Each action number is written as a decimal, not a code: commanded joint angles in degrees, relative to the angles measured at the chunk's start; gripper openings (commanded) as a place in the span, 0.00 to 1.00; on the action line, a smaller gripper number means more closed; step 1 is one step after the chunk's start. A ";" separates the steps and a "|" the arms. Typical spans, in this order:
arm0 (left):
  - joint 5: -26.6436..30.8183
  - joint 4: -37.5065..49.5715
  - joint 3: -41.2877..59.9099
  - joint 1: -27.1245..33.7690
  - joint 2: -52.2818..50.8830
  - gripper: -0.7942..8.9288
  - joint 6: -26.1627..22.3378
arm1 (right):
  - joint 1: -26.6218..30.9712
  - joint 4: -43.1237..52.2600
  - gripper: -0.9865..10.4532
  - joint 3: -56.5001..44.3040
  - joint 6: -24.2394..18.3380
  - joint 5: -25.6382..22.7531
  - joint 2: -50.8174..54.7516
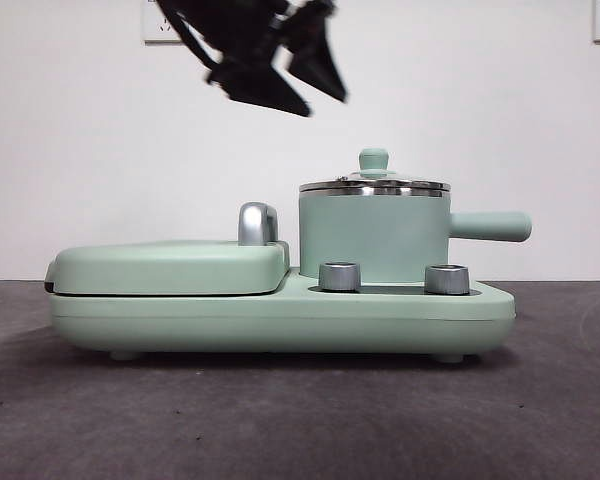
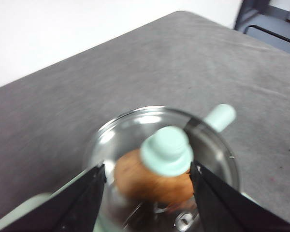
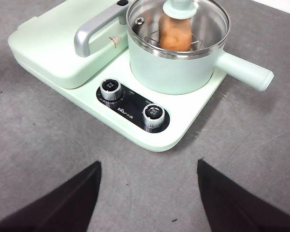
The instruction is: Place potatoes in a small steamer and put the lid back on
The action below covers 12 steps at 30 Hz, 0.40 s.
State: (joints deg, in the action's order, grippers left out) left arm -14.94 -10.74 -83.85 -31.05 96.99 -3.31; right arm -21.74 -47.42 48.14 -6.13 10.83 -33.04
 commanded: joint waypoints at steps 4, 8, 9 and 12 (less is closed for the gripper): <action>-0.15 -1.29 5.07 2.82 -6.56 0.37 2.84 | -0.35 0.20 0.35 0.26 0.17 0.04 -0.17; -0.15 -1.27 12.59 5.14 -14.08 0.37 3.65 | -0.35 0.20 0.35 0.26 0.17 0.04 -0.17; -0.15 -1.25 14.43 5.57 -15.80 0.37 3.89 | -0.35 0.20 0.35 0.26 0.17 0.04 -0.17; -0.09 -1.22 20.96 7.08 -22.25 0.37 4.42 | -0.37 0.20 0.35 0.26 0.17 0.04 -0.17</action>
State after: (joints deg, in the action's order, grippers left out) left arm -14.94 -12.23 -63.68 -23.79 75.40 0.27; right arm -21.74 -47.42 48.14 -6.13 10.83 -33.04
